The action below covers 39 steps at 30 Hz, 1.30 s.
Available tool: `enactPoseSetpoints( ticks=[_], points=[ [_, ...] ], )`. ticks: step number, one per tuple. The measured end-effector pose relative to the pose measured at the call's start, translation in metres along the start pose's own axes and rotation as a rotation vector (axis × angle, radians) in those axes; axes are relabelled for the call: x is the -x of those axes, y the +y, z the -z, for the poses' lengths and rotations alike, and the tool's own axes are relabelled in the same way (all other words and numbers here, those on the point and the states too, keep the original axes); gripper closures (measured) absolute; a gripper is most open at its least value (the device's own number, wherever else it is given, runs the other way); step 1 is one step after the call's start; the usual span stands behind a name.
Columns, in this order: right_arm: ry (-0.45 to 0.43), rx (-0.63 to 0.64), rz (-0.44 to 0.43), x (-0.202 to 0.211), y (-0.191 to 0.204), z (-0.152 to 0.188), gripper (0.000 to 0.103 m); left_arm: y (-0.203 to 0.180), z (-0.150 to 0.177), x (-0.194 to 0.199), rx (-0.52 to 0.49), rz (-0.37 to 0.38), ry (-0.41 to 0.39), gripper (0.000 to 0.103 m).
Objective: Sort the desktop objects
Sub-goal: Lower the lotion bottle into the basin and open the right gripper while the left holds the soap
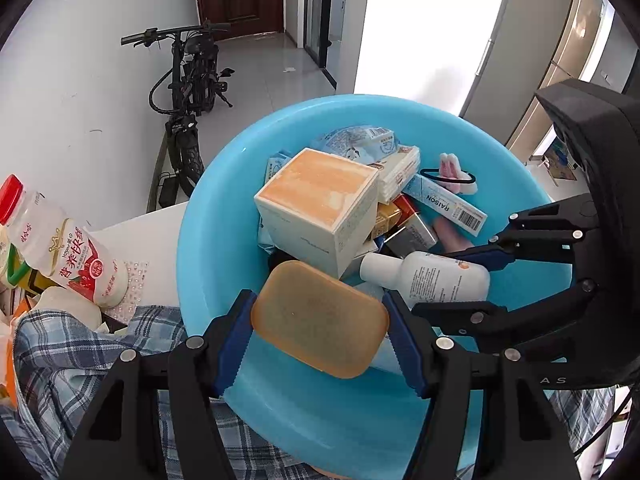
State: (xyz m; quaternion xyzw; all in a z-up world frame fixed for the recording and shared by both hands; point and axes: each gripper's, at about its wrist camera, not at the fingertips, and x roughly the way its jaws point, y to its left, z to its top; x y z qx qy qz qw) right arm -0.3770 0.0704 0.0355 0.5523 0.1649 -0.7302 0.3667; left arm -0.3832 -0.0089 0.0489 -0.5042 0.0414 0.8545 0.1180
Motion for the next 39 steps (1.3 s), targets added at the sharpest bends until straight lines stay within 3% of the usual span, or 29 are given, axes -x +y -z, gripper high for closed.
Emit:
enactPoseSetpoints(
  ticks=[2, 5, 18, 31, 39],
  points=[
    [0.023, 0.016, 0.009, -0.002, 0.000, -0.001, 0.064, -0.001, 0.000, -0.002, -0.003, 0.000, 0.004, 0.036],
    [0.024, 0.039, 0.058, 0.001, -0.002, 0.000, 0.045, 0.000, 0.001, -0.002, -0.005, 0.003, 0.003, 0.036],
    [-0.109, -0.069, 0.044, 0.063, -0.035, 0.029, 0.044, -0.015, -0.001, 0.005, -0.031, 0.019, -0.006, 0.036],
    [-0.174, -0.115, 0.102, 0.090, -0.053, 0.050, 0.042, -0.076, -0.018, -0.007, -0.117, 0.083, 0.013, 0.036],
    [-0.218, -0.164, 0.090, 0.096, -0.071, 0.054, 0.040, -0.097, -0.022, -0.024, -0.151, 0.071, 0.043, 0.036]
  ],
)
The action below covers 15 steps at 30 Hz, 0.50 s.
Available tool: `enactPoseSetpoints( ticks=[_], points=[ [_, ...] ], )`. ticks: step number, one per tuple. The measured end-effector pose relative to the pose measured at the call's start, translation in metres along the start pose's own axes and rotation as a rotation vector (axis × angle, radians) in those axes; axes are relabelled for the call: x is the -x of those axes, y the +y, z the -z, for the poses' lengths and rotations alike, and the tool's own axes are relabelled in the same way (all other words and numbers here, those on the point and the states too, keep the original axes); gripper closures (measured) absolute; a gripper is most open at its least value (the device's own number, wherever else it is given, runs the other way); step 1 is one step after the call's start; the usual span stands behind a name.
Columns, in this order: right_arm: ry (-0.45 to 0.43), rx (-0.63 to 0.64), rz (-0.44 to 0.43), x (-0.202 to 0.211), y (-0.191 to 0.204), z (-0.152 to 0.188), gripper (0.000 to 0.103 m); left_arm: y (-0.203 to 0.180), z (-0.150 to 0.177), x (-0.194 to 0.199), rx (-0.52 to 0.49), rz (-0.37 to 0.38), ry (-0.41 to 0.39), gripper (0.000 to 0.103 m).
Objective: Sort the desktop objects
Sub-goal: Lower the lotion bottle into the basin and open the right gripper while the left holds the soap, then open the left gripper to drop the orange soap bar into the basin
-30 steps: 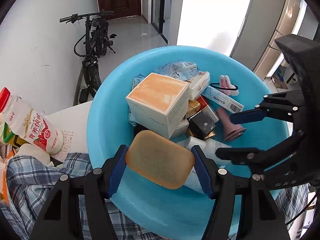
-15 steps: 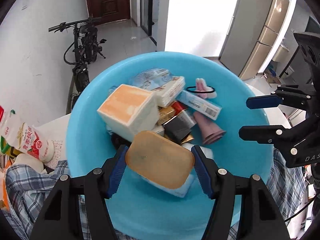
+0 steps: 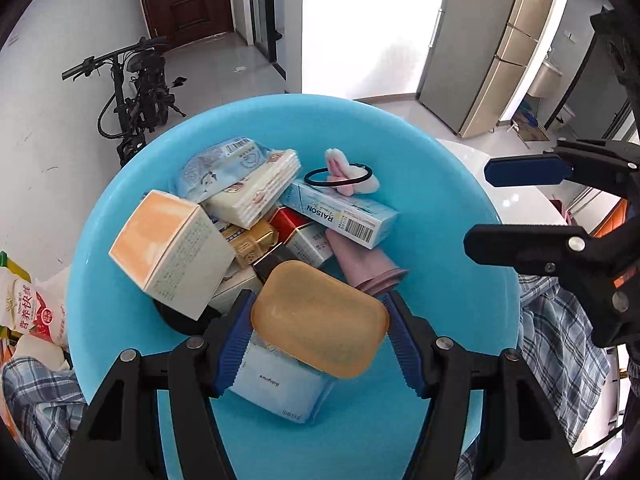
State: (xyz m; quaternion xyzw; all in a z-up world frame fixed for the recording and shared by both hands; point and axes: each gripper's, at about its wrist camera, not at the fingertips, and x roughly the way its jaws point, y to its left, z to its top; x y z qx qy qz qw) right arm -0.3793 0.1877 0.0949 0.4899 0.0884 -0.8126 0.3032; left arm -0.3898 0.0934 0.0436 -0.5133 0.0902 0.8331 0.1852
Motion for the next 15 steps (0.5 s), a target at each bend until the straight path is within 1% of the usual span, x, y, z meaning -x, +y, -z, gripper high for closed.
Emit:
enactPoseSetpoints(
  ticks=[2, 4, 5, 6, 7, 8, 10, 12, 15],
  points=[
    [-0.004, -0.012, -0.006, -0.002, -0.004, -0.001, 0.040, -0.002, -0.002, -0.004, -0.007, -0.007, 0.011, 0.036],
    [-0.005, -0.020, -0.007, -0.004, -0.006, -0.001, 0.040, -0.008, -0.003, -0.009, -0.045, -0.011, 0.033, 0.036],
    [-0.005, -0.024, -0.010, -0.005, -0.007, -0.001, 0.040, -0.011, -0.004, -0.012, -0.061, -0.018, 0.039, 0.034],
    [-0.006, -0.028, -0.013, -0.005, -0.008, 0.000, 0.040, -0.013, -0.004, -0.014, -0.068, -0.030, 0.042, 0.024],
    [-0.008, -0.031, -0.016, -0.005, -0.008, 0.000, 0.040, -0.014, -0.003, -0.016, -0.073, -0.046, 0.041, 0.019],
    [-0.008, -0.031, -0.018, -0.004, -0.008, 0.001, 0.040, -0.015, -0.003, -0.017, -0.076, -0.057, 0.038, 0.017],
    [-0.006, -0.025, -0.021, -0.004, -0.007, 0.003, 0.040, -0.013, -0.003, -0.018, -0.074, -0.065, 0.035, 0.017],
    [-0.007, -0.018, -0.014, -0.002, -0.005, 0.005, 0.040, -0.009, -0.002, -0.018, -0.048, -0.065, 0.035, 0.017],
    [-0.010, -0.017, -0.012, 0.001, -0.005, 0.007, 0.040, 0.000, 0.001, -0.013, -0.018, -0.050, 0.028, 0.017]
  ],
)
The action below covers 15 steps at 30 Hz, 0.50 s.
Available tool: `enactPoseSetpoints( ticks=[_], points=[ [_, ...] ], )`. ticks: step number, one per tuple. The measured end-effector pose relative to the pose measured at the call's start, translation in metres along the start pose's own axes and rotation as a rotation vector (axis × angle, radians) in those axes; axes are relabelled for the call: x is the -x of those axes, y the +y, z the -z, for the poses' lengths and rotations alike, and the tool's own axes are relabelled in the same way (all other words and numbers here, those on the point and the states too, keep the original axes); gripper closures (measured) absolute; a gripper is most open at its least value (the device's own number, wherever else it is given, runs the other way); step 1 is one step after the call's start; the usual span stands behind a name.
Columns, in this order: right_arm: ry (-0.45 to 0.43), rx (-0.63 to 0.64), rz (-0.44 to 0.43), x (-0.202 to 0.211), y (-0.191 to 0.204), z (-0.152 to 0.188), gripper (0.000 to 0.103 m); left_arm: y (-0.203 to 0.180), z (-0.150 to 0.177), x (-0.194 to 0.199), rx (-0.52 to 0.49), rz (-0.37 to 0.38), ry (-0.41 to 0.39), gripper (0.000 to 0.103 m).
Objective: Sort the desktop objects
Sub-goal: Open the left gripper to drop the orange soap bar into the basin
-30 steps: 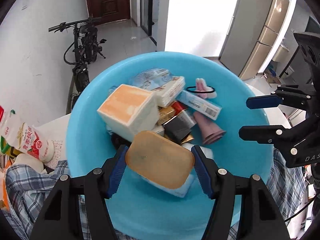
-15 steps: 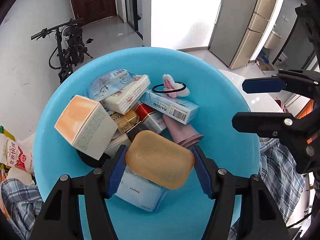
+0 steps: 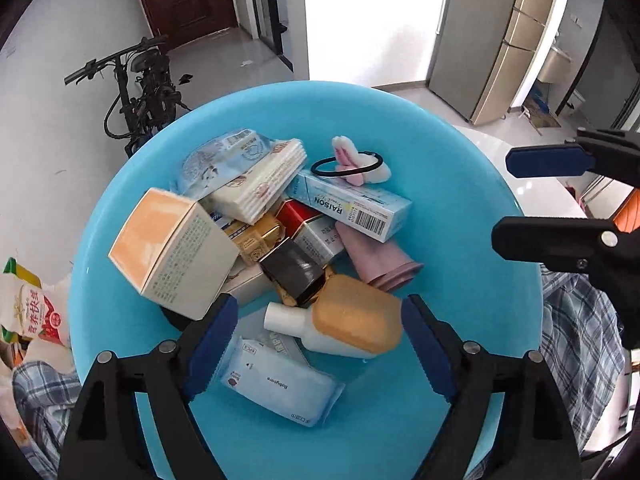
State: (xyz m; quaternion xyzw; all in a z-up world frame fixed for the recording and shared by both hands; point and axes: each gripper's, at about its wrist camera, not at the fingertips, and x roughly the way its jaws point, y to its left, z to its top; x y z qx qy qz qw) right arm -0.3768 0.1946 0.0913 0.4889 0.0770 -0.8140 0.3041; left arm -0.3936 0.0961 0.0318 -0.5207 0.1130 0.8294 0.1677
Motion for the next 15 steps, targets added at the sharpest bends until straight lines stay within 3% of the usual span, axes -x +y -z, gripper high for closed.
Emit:
enactPoseSetpoints(
  ticks=[7, 15],
  points=[
    [-0.013, 0.011, -0.006, 0.006, 0.009, 0.000, 0.040, 0.017, 0.017, 0.028, 0.017, -0.011, -0.030, 0.017],
    [-0.015, 0.041, -0.034, 0.008, 0.036, 0.002, 0.040, 0.022, 0.034, 0.072, 0.063, 0.028, -0.099, 0.017]
  ],
)
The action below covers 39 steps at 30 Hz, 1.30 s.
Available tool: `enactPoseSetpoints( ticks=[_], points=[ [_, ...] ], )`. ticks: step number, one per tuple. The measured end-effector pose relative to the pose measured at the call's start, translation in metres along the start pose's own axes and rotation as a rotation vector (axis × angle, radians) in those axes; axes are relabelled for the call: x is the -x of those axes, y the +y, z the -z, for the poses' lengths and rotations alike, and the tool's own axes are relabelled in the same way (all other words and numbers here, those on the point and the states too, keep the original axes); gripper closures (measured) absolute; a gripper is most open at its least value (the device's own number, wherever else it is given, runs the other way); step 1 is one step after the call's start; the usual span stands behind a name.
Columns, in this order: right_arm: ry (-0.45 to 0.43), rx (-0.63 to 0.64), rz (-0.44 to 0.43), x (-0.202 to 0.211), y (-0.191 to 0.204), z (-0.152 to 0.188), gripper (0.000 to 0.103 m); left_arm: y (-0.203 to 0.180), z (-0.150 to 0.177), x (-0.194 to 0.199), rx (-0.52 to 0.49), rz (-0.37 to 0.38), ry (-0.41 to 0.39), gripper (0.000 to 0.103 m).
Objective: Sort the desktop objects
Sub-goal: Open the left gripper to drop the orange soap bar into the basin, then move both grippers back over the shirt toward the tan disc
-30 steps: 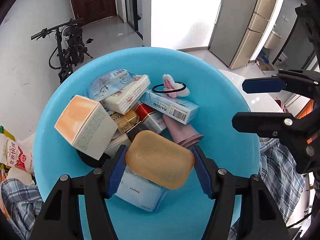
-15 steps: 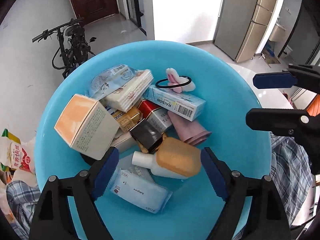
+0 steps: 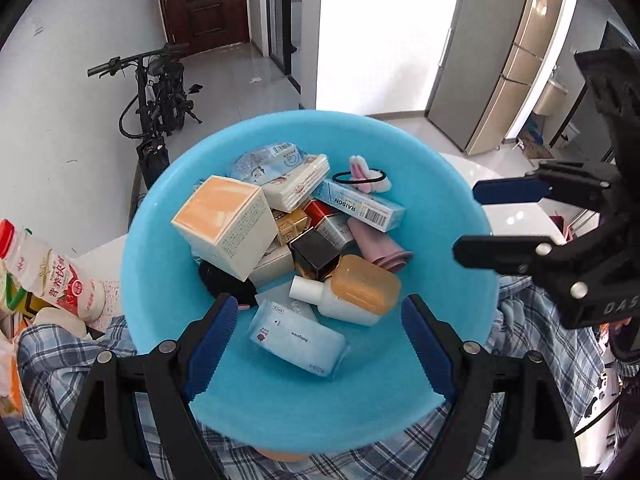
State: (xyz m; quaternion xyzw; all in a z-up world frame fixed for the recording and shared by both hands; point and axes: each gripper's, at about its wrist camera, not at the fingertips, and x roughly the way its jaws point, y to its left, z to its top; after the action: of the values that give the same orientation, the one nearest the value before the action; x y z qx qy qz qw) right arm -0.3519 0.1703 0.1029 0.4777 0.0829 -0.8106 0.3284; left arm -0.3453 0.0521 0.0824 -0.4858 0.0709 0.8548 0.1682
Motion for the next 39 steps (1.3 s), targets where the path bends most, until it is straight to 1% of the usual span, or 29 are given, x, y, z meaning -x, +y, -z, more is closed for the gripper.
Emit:
enactPoseSetpoints(
  ticks=[4, 6, 7, 8, 10, 12, 14, 15, 18, 19, 21, 23, 25, 31, 36, 39],
  points=[
    [-0.008, 0.035, -0.010, 0.008, 0.019, 0.005, 0.040, -0.001, 0.010, 0.023, -0.012, -0.013, -0.028, 0.017],
    [-0.023, 0.047, -0.019, 0.015, 0.027, 0.009, 0.036, 0.000, 0.018, 0.034, -0.012, -0.023, -0.042, 0.017],
    [-0.036, 0.051, -0.028, 0.019, 0.030, 0.011, 0.031, 0.001, 0.023, 0.038, -0.012, -0.028, -0.048, 0.017],
    [-0.056, 0.052, -0.038, 0.024, 0.033, 0.014, 0.024, 0.002, 0.028, 0.043, -0.012, -0.029, -0.057, 0.017],
    [-0.108, 0.044, -0.057, 0.034, 0.038, 0.020, 0.017, 0.005, 0.039, 0.051, -0.004, -0.029, -0.072, 0.017],
    [-0.150, 0.040, -0.078, 0.042, 0.042, 0.027, 0.017, 0.010, 0.051, 0.058, 0.014, -0.034, -0.080, 0.017],
    [-0.176, 0.049, -0.095, 0.047, 0.048, 0.035, 0.017, 0.018, 0.065, 0.069, 0.080, -0.079, -0.112, 0.017],
    [-0.190, 0.059, -0.099, 0.049, 0.051, 0.040, 0.017, 0.020, 0.073, 0.074, 0.098, -0.085, -0.127, 0.017],
    [-0.277, 0.123, -0.070, 0.059, 0.063, 0.062, 0.017, 0.023, 0.097, 0.087, 0.093, -0.046, -0.145, 0.016],
    [-0.305, 0.152, -0.063, 0.062, 0.067, 0.071, 0.016, 0.023, 0.103, 0.087, 0.086, -0.050, -0.140, 0.015],
    [-0.334, 0.196, -0.059, 0.062, 0.076, 0.087, 0.013, 0.022, 0.115, 0.086, 0.067, -0.077, -0.127, 0.014],
    [-0.333, 0.225, -0.079, 0.058, 0.084, 0.100, 0.013, 0.022, 0.125, 0.080, 0.052, -0.109, -0.109, 0.014],
    [-0.311, 0.251, -0.094, 0.051, 0.093, 0.112, 0.013, 0.026, 0.133, 0.073, 0.061, -0.129, -0.092, 0.014],
    [-0.246, 0.323, -0.117, 0.029, 0.119, 0.140, 0.013, 0.035, 0.154, 0.051, 0.102, -0.115, -0.035, 0.014],
    [-0.215, 0.304, -0.145, 0.018, 0.128, 0.155, 0.013, 0.039, 0.170, 0.051, 0.127, -0.145, -0.061, 0.014],
    [-0.203, 0.287, -0.178, 0.014, 0.130, 0.163, 0.012, 0.042, 0.181, 0.052, 0.140, -0.128, -0.066, 0.014]
  ],
)
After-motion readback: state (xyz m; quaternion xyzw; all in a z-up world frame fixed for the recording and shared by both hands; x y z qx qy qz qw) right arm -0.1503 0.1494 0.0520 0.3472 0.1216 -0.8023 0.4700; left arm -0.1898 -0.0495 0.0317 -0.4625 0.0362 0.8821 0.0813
